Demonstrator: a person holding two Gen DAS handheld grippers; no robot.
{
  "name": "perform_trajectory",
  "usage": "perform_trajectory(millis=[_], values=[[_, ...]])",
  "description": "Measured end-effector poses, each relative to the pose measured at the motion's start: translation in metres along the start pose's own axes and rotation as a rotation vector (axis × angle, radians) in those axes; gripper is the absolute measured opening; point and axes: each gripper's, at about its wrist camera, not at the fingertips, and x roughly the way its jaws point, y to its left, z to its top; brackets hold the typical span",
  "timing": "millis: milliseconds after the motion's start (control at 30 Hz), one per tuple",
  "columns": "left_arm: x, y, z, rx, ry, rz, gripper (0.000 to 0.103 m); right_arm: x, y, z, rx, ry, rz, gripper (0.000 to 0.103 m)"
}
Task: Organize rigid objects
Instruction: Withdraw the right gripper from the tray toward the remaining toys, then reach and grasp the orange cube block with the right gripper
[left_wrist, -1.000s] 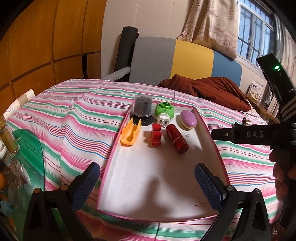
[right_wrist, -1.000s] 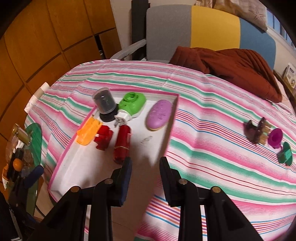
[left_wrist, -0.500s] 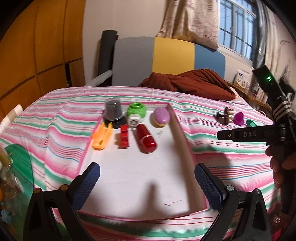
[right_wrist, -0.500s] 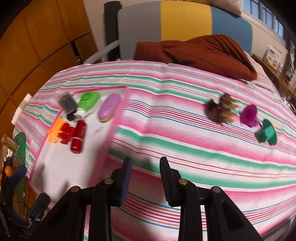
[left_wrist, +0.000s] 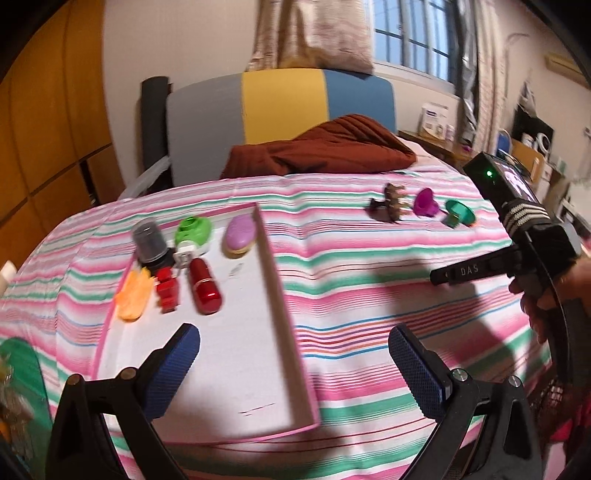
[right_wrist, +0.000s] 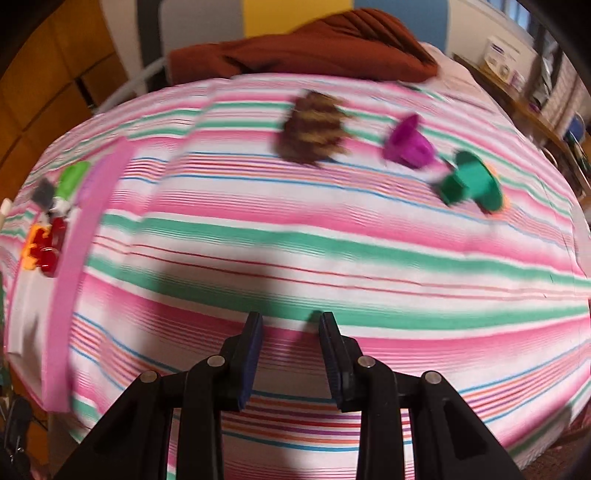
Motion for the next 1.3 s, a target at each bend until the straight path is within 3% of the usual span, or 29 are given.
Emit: perform_trajectory(millis=[167, 333, 533, 700, 833, 900, 1100, 1133, 1233, 1300], values=[[0.004, -0.022, 0.007, 0.045, 0.007, -0.033, 0.103, -0.003, -0.046, 0.004, 0.103, 0.006, -0.017, 0.031], [0.003, -0.036, 0.009, 0.089, 0.001, -0.052, 0.103, -0.002, -0.098, 0.019, 0.296, 0.019, 0.032, 0.032], [0.007, -0.039, 0.007, 0.098, 0.020, -0.055, 0.103, -0.014, -0.154, 0.053, 0.376, -0.086, -0.075, 0.032], [0.013, -0.038, 0.007, 0.093, 0.039, -0.045, 0.103, -0.012, -0.183, 0.081, 0.447, -0.196, -0.107, 0.032], [0.016, -0.036, 0.007, 0.093, 0.045, -0.035, 0.103, 0.002, -0.188, 0.092, 0.445, -0.223, -0.051, 0.032], [0.018, -0.034, 0.007, 0.086, 0.047, -0.032, 0.103, 0.008, -0.191, 0.094, 0.432, -0.191, -0.010, 0.032], [0.021, -0.034, 0.007, 0.074, 0.055, -0.033, 0.103, 0.013, -0.169, 0.085, 0.369, -0.073, 0.370, 0.032], [0.021, -0.034, 0.007, 0.074, 0.054, -0.034, 0.103, 0.011, -0.167, 0.083, 0.366, -0.076, 0.397, 0.032], [0.020, -0.034, 0.006, 0.070, 0.052, -0.032, 0.103, 0.000, -0.172, 0.080, 0.400, -0.138, 0.339, 0.032], [0.021, -0.032, 0.006, 0.062, 0.053, -0.033, 0.103, -0.003, -0.182, 0.077, 0.442, -0.162, 0.250, 0.032]])
